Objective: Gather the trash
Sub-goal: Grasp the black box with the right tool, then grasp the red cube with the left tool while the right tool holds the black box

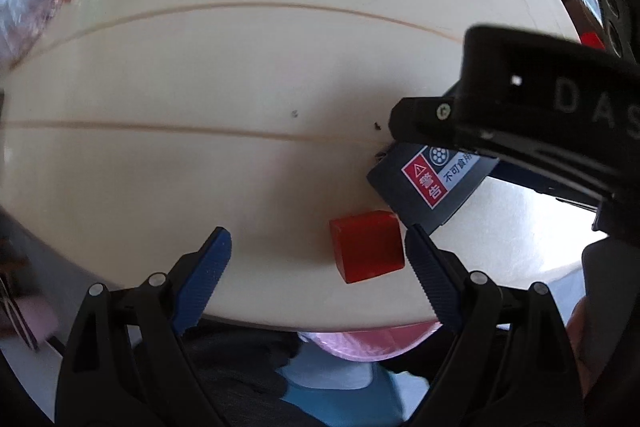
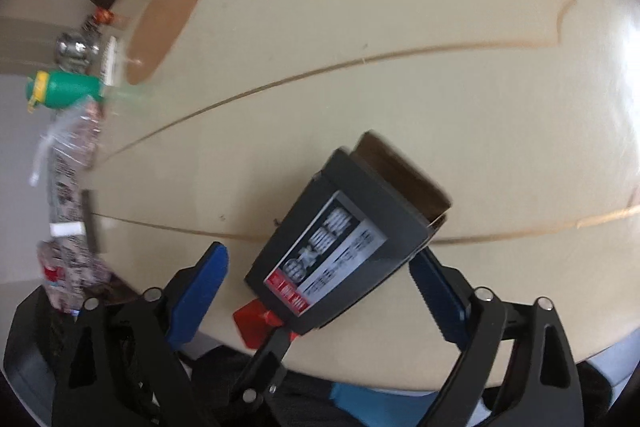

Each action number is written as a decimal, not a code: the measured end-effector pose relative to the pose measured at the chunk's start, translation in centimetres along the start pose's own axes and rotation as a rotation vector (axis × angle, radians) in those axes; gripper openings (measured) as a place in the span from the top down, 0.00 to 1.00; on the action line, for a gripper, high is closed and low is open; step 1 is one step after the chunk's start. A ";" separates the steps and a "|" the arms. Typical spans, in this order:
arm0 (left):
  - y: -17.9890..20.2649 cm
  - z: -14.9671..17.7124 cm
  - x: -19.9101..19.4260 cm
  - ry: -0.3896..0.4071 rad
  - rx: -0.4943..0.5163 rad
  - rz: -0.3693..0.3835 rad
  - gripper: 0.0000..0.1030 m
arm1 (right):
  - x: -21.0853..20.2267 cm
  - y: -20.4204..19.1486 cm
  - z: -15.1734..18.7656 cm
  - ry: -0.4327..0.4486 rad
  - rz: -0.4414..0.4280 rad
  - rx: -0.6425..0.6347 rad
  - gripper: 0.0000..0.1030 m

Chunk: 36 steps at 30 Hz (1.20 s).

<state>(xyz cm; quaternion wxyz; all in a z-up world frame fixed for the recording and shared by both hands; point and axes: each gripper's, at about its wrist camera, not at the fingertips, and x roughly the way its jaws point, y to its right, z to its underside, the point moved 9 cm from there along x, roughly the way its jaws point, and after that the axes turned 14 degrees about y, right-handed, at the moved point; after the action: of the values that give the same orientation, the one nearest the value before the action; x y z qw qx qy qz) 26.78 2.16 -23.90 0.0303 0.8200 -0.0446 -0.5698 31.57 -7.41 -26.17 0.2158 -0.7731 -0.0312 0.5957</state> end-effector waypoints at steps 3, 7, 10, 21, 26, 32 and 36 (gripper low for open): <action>-0.5 0.3 0.4 -0.006 -0.053 -0.001 0.16 | -0.2 0.1 0.1 0.011 0.043 -0.052 0.25; -0.5 0.2 1.0 -0.007 -0.104 -0.002 0.16 | -0.2 0.2 -0.3 0.018 0.051 -0.054 0.28; -0.2 0.2 1.0 0.008 -0.129 0.005 0.19 | -0.2 0.2 -0.5 0.026 0.044 -0.087 0.32; 0.7 0.4 0.6 0.035 -0.133 -0.038 0.69 | -0.6 0.8 -0.4 0.037 -0.021 -0.113 0.42; 0.7 0.0 0.5 0.032 -0.108 -0.027 0.69 | -0.9 1.6 -0.5 0.050 -0.063 -0.101 0.45; 0.1 -0.4 0.5 0.045 -0.089 -0.003 0.69 | -2.0 2.1 -1.0 0.109 -0.101 -0.118 0.61; -0.1 -0.6 0.5 0.052 -0.070 -0.003 0.69 | -2.3 2.2 -1.3 0.134 -0.129 -0.131 0.75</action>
<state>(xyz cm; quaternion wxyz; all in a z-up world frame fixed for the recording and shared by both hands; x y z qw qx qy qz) 27.56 2.23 -24.17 0.0595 0.8330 -0.0226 -0.5496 31.67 -10.46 -24.62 0.2043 -0.8200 -0.1054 0.5242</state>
